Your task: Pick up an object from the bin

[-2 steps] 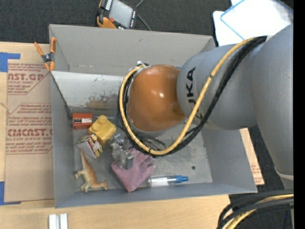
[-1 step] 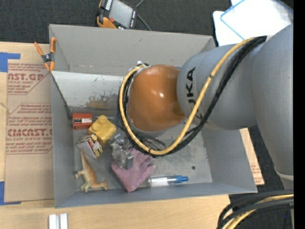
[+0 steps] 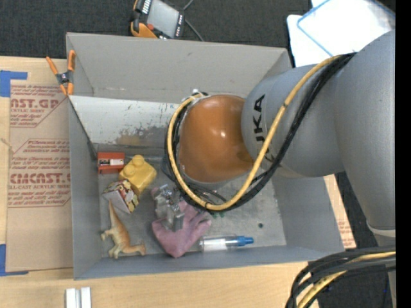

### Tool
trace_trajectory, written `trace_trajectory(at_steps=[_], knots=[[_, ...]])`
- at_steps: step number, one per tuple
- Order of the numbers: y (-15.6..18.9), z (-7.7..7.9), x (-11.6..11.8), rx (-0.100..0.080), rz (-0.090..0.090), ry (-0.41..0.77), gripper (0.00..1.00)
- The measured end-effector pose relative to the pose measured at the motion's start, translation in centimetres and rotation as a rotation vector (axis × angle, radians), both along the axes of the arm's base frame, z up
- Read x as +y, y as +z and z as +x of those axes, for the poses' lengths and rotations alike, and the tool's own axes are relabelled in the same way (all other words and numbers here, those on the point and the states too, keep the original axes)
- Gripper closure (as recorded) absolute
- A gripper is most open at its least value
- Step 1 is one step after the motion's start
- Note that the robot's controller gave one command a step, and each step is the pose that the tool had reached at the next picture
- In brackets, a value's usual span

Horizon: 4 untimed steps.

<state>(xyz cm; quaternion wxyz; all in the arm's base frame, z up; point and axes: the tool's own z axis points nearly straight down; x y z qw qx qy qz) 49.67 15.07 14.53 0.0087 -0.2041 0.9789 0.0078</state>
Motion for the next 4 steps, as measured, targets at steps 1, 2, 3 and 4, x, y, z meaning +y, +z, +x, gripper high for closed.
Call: trace_trajectory(at_steps=[1,2,3,4], knots=[[-1.4,0.5,0.3,0.0,0.001,-0.005,1.0],[-0.3,-0.6,-1.2,-0.002,0.001,-0.003,1.0],[-0.2,-1.4,-2.1,0.0,0.004,-0.03,1.0],[7.5,0.5,-2.1,-0.012,0.005,0.006,1.0]])
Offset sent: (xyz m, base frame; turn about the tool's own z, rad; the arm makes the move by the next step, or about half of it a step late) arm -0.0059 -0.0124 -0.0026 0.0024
